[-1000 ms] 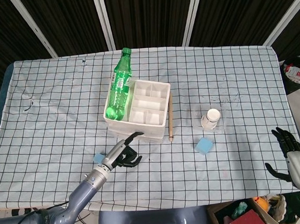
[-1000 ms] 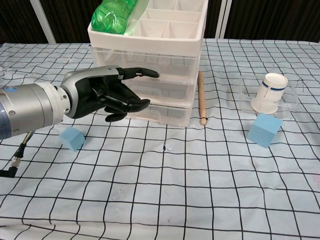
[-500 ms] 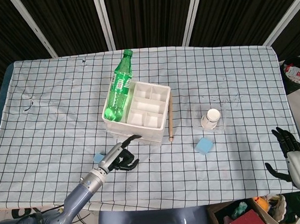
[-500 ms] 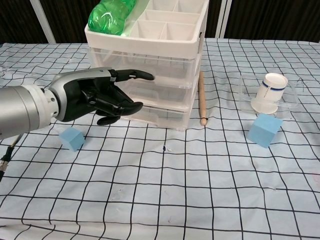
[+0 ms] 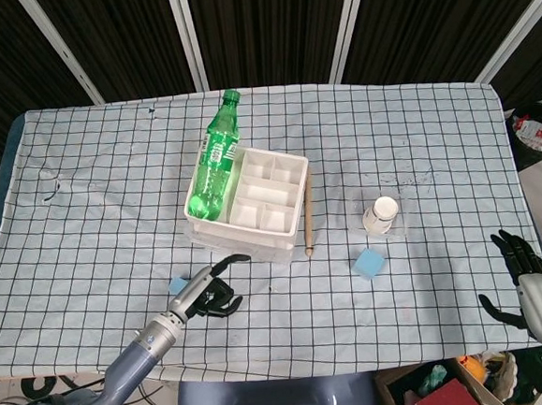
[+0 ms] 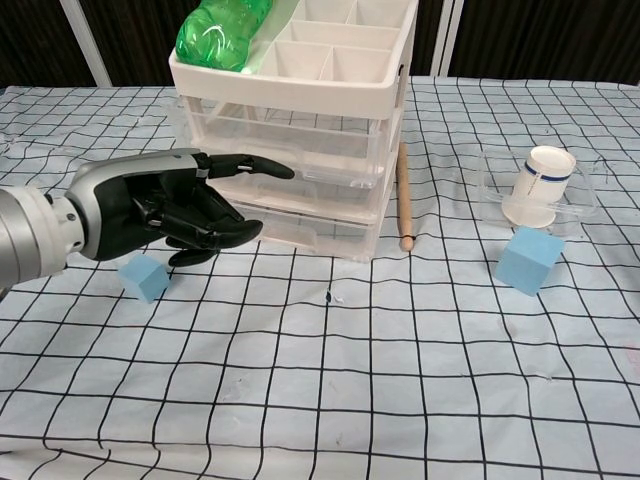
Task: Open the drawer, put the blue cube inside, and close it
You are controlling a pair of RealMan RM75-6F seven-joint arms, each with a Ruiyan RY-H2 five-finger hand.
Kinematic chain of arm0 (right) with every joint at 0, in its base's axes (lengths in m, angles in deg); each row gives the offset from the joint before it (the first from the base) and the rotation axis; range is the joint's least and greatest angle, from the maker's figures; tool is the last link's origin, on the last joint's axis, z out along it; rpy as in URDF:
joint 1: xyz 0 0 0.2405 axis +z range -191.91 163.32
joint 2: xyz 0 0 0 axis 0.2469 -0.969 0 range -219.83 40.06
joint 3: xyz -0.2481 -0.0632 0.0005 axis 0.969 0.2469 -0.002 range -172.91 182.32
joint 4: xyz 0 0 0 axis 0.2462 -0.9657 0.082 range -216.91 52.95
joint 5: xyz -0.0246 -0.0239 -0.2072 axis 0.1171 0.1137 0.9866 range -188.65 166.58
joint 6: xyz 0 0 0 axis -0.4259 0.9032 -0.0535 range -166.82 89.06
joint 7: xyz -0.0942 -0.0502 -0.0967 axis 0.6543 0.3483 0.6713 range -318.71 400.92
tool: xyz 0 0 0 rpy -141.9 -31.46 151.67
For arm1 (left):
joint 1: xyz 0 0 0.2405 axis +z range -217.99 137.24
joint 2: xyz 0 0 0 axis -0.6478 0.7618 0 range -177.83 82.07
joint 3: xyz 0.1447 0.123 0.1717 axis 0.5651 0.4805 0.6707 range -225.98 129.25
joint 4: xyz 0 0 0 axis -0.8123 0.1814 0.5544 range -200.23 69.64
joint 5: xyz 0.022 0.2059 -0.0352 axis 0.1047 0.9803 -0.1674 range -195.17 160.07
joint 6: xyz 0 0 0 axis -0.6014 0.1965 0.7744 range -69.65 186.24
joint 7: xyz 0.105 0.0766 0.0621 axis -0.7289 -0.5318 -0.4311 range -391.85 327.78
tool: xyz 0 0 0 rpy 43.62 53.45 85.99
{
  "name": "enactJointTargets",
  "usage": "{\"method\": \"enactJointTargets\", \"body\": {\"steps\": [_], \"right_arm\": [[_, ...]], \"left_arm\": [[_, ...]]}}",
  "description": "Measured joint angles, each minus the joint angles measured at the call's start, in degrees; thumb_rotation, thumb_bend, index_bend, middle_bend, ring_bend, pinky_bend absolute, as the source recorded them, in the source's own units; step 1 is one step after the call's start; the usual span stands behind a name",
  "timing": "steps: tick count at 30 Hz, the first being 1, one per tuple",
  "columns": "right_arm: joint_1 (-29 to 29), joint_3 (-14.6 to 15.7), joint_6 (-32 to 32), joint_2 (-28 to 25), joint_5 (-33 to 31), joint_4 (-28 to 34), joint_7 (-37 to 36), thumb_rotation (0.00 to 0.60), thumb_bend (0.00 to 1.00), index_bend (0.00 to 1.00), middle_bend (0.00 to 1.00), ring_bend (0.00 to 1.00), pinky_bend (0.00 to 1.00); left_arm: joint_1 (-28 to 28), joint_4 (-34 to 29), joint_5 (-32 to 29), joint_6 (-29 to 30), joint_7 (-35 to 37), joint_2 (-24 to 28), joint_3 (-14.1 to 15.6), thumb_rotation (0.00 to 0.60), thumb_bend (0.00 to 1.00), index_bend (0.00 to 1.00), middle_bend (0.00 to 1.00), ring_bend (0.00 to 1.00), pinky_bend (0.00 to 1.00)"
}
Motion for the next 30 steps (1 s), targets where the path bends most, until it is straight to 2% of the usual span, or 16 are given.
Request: {"method": "enactJointTargets", "body": {"steps": [9, 16, 22, 30], "right_arm": [[-0.02, -0.01, 0.03, -0.04, 0.02, -0.02, -0.13, 0.600, 0.25, 0.00, 0.00, 0.00, 0.18], [-0.03, 0.04, 0.09, 0.05, 0.11, 0.05, 0.16, 0.600, 0.25, 0.00, 0.00, 0.00, 0.18], [-0.09, 0.05, 0.13, 0.04, 0.08, 0.13, 0.14, 0.600, 0.25, 0.00, 0.00, 0.00, 0.18], [-0.05, 0.02, 0.05, 0.00, 0.03, 0.11, 0.05, 0.600, 0.25, 0.00, 0.00, 0.00, 0.18]], "left_arm": [[1.57, -0.94, 6.96, 3.36, -4.08, 2.28, 3.14, 0.600, 0.45, 0.10, 0.95, 0.93, 0.87], [3.23, -1.85, 12.53, 10.25, -17.46, 3.64, 4.90, 0.600, 0.45, 0.10, 0.96, 0.93, 0.87], [3.47, -4.78, 13.65, 13.34, -28.75, 4.97, 4.66, 0.600, 0.45, 0.11, 0.96, 0.93, 0.87], [2.43, -7.97, 12.47, 14.94, -39.13, 5.94, 2.91, 0.600, 0.44, 0.13, 0.96, 0.93, 0.87]]}}
